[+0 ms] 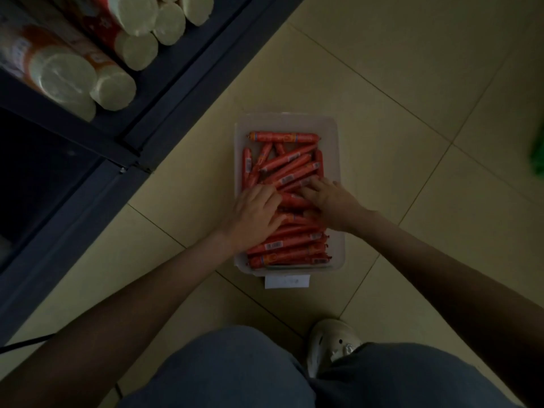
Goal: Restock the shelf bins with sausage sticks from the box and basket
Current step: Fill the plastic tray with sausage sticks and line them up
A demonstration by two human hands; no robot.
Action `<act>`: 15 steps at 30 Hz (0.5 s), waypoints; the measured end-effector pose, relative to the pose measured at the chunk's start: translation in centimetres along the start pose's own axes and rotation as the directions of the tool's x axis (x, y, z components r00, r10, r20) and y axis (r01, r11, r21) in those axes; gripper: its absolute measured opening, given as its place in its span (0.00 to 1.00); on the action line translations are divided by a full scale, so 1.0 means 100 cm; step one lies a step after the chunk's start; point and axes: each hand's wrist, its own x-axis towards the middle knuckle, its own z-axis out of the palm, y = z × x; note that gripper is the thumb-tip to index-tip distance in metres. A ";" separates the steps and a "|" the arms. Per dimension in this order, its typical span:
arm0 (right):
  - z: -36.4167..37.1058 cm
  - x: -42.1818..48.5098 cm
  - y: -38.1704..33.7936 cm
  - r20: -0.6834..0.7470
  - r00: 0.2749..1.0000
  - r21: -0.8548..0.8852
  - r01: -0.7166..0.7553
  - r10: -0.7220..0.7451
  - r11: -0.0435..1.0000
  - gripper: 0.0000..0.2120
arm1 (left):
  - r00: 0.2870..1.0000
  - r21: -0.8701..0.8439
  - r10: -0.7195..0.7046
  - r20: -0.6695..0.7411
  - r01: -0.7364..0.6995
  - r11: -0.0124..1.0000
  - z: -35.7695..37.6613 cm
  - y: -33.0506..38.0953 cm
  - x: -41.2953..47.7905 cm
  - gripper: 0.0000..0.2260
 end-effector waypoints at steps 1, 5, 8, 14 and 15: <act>0.006 -0.008 -0.002 -0.007 0.999 -0.050 0.041 -0.041 0.998 0.29 | 0.999 -0.015 0.000 -0.037 -0.001 1.000 0.001 -0.001 -0.001 0.21; 0.024 -0.027 -0.013 0.068 0.996 -0.094 0.062 -0.056 0.994 0.37 | 0.921 0.080 0.025 0.389 -0.061 0.995 0.004 -0.001 -0.003 0.36; 0.025 -0.017 -0.010 0.043 0.999 -0.147 -0.004 0.010 0.989 0.38 | 0.871 0.267 -0.149 0.468 0.022 0.964 0.010 -0.003 0.007 0.34; 0.002 0.018 -0.001 -0.011 0.999 -0.043 -0.037 0.036 0.998 0.38 | 0.820 0.390 -0.324 0.472 0.135 0.911 0.008 -0.020 0.036 0.32; -0.004 0.024 0.002 -0.020 0.999 0.025 -0.030 0.031 0.999 0.34 | 0.844 0.356 -0.310 0.437 0.154 0.922 0.007 -0.025 0.038 0.32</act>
